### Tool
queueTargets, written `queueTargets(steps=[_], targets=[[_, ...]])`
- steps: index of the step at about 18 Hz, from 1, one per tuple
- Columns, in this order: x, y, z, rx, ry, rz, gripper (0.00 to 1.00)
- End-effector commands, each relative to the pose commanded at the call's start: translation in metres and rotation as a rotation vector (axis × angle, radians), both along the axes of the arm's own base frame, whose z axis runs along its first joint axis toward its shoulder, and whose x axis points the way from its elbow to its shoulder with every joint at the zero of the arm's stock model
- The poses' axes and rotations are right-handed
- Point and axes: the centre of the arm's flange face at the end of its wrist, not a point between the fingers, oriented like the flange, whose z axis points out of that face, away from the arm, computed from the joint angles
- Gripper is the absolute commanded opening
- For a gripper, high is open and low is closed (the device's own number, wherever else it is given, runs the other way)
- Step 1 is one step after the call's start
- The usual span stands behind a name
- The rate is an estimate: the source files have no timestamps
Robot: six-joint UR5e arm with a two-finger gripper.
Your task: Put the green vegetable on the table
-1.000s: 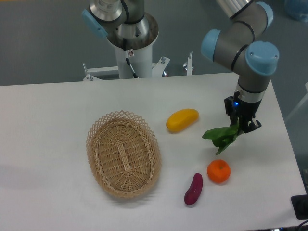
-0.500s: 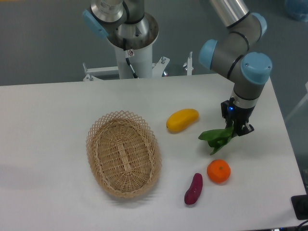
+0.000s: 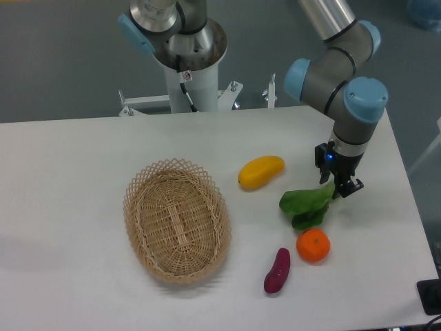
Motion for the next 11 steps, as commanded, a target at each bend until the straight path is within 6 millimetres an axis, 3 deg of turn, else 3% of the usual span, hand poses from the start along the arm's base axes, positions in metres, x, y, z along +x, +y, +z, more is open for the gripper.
queueTargets(steps=[3,6,11], targets=[[-0.005,0.008,0.036,0.018,0.053,0.017,1.0],[-0.011,0.018,0.088,0.073,0.107,0.118,1.0],[-0.018,0.027,0.159,0.119,0.068,0.236,1.0]])
